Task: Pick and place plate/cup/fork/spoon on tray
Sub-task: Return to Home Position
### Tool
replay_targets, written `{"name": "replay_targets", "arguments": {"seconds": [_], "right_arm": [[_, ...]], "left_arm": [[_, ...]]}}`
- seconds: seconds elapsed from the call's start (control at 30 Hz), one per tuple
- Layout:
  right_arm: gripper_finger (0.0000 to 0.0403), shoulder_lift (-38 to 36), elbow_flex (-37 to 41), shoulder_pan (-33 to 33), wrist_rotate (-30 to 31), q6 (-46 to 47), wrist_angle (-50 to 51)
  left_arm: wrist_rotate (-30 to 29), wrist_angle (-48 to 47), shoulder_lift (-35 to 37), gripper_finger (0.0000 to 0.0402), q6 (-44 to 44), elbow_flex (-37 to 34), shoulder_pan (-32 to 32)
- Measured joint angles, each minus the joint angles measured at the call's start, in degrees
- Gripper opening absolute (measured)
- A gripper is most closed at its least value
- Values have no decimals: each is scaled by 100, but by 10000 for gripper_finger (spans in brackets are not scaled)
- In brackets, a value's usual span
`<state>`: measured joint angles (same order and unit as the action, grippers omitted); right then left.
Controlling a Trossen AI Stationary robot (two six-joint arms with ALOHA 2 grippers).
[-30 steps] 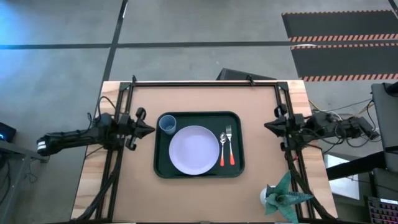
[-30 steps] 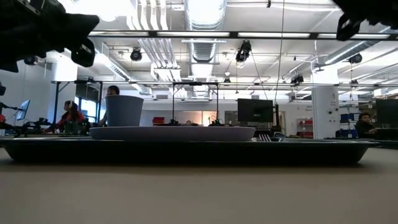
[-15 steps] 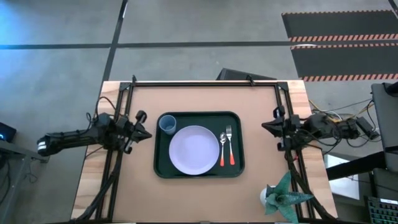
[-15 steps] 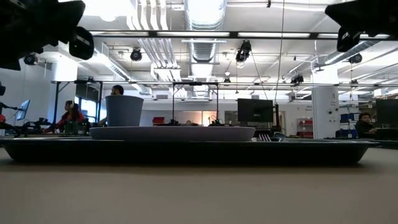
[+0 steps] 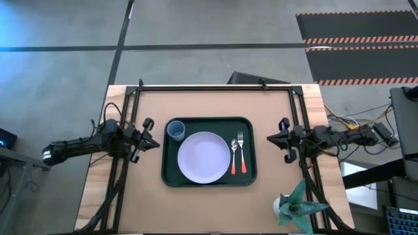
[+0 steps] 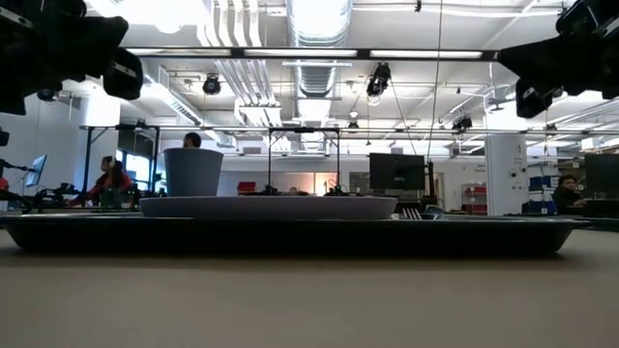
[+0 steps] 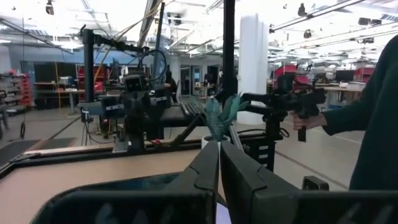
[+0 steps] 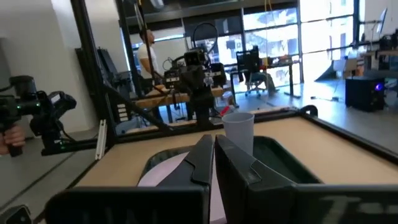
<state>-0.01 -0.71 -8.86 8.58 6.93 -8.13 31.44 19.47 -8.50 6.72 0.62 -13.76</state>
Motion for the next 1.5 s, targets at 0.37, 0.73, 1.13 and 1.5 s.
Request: {"name": "replay_targets", "arguments": {"seconds": [0.37, 0.73, 1.13, 1.5], "right_arm": [[9, 4, 1, 0, 41, 50, 543], [9, 31, 2, 0, 174, -226, 572], [9, 265, 4, 2, 959, -373, 519], [9, 703, 9, 2, 955, 56, 517]], "left_arm": [[9, -698, 243, 0, -342, -15, 0], [-31, -1206, 228, 0, -666, -23, 0], [-1799, -1574, 66, 0, -253, -28, 0], [-1799, -1544, 77, 0, -247, -35, 0]]}}
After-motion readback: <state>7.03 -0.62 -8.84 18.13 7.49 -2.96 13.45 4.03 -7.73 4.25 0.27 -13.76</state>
